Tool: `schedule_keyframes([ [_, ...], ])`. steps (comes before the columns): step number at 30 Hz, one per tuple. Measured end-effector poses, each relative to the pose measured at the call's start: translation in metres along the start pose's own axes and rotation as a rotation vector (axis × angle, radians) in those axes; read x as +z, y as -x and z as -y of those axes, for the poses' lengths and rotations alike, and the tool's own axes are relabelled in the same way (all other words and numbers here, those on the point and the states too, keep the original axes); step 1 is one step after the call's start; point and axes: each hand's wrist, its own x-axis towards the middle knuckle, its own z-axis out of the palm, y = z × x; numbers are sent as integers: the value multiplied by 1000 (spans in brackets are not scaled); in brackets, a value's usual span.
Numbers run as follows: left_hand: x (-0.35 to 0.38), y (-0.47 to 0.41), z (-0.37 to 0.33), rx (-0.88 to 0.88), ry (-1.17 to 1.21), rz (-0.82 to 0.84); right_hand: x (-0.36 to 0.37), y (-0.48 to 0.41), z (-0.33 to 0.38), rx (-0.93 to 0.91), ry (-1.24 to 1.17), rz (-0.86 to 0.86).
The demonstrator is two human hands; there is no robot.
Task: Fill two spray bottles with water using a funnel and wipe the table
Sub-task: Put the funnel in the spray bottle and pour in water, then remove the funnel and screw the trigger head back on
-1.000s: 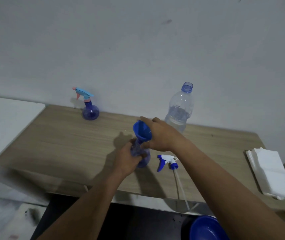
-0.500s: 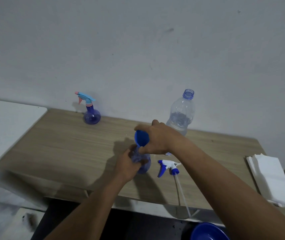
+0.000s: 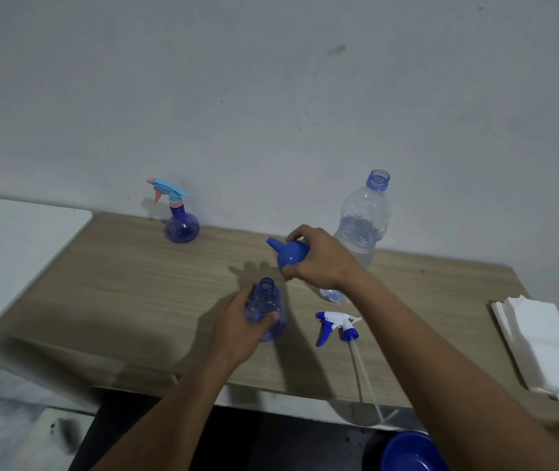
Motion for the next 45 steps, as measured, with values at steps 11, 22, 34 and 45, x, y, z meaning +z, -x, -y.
schedule_keyframes([
  [11,-9,0,10,18,-20,6,86,-15,-71,139,54,-16],
  [22,-7,0,14,32,38,9,104,-13,-94,126,169,26],
  [34,-2,8,9,24,36,24,71,54,-134,82,510,147],
  [45,6,9,14,1,57,17,69,62,-161,214,423,124],
])
